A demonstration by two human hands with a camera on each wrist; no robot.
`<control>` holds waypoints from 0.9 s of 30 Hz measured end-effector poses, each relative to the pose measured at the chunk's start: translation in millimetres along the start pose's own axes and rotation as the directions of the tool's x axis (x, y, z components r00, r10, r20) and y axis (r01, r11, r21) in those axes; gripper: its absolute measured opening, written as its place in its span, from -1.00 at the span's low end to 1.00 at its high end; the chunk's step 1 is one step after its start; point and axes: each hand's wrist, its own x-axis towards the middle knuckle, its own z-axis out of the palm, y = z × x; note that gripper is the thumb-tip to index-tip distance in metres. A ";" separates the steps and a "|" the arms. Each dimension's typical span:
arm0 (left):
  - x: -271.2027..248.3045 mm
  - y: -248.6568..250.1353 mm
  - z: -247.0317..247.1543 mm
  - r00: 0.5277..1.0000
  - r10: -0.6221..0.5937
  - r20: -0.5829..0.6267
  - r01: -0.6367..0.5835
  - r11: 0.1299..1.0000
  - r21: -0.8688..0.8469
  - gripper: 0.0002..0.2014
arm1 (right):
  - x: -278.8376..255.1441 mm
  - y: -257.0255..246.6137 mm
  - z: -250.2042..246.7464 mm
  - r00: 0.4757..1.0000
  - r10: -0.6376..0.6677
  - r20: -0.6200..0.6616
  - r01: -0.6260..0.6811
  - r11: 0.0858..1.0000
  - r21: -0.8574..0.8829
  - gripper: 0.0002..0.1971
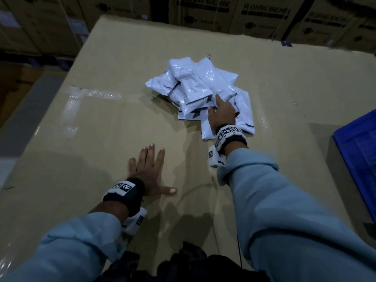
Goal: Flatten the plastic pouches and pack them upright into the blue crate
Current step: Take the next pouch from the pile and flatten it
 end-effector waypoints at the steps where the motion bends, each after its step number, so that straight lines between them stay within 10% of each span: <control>1: -0.7 0.0 0.3 1.000 -0.001 0.000 0.001 1.000 0.001 0.48 | 0.0 0.1 1.2 0.998 0.000 -0.055 0.000 1.000 0.009 -0.48; 17: -0.1 3.3 6.2 1.000 -0.014 -0.026 0.014 0.999 -0.032 0.46 | -135.1 65.5 -63.1 0.872 -0.107 -0.477 0.104 0.994 -0.033 -0.86; 27: -25.7 22.5 39.9 0.987 -0.095 -0.126 0.098 0.995 0.013 -0.06 | -243.9 141.4 -105.7 0.956 -0.040 -0.292 0.114 0.964 0.239 -0.77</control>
